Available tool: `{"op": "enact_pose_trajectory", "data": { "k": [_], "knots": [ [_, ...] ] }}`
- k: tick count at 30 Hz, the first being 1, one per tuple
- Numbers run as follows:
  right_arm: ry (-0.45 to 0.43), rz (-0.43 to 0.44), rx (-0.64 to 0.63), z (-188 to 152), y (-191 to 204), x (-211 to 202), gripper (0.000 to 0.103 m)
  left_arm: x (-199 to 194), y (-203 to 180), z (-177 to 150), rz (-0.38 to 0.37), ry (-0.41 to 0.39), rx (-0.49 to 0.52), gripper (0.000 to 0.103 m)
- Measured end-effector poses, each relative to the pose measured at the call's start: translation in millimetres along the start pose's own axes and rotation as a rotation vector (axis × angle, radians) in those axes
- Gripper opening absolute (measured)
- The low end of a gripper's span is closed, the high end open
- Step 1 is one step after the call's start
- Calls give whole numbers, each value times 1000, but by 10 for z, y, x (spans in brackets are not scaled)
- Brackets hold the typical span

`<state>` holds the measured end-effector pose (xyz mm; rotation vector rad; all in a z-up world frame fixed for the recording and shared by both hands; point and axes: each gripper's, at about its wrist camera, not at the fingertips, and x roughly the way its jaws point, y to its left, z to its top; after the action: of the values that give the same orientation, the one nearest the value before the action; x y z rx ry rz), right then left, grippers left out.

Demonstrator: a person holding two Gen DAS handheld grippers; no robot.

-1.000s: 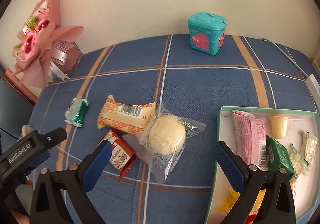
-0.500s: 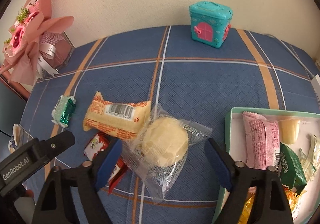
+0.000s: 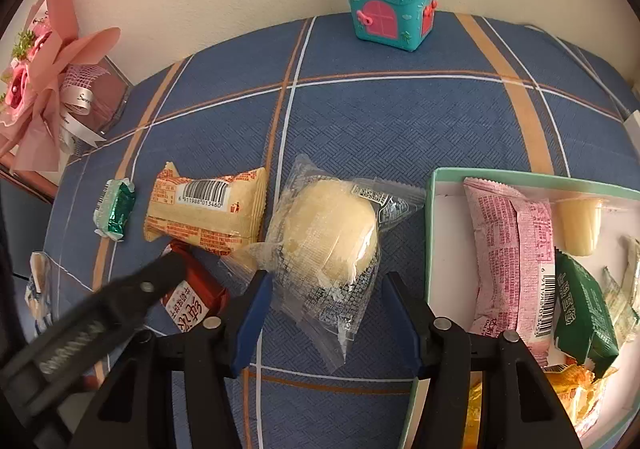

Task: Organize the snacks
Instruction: 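Grasp the wrapped bun with the right tool while the left tool grasps the red-and-white packet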

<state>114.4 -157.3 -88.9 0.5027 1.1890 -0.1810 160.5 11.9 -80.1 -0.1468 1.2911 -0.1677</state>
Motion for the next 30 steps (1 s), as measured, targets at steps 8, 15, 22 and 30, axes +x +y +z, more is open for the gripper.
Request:
{"op": "enact_pose_trajectory", "data": {
  "k": [8,15,22,30],
  "knots": [
    [9,10,-8,-21,-26,-15,54,85,58,-23,-10,3,-39,89],
    [-45,26,29,60,-91,-199,54,44,88,-42,8,-11,-25,74],
    [-77,53,112,224,-138,-157,54,46,12,-26,13,-12,-17,60],
    [-38,3,117,364,-2,138,55,55,60,-21,10,-17,-20,60]
  ]
}}
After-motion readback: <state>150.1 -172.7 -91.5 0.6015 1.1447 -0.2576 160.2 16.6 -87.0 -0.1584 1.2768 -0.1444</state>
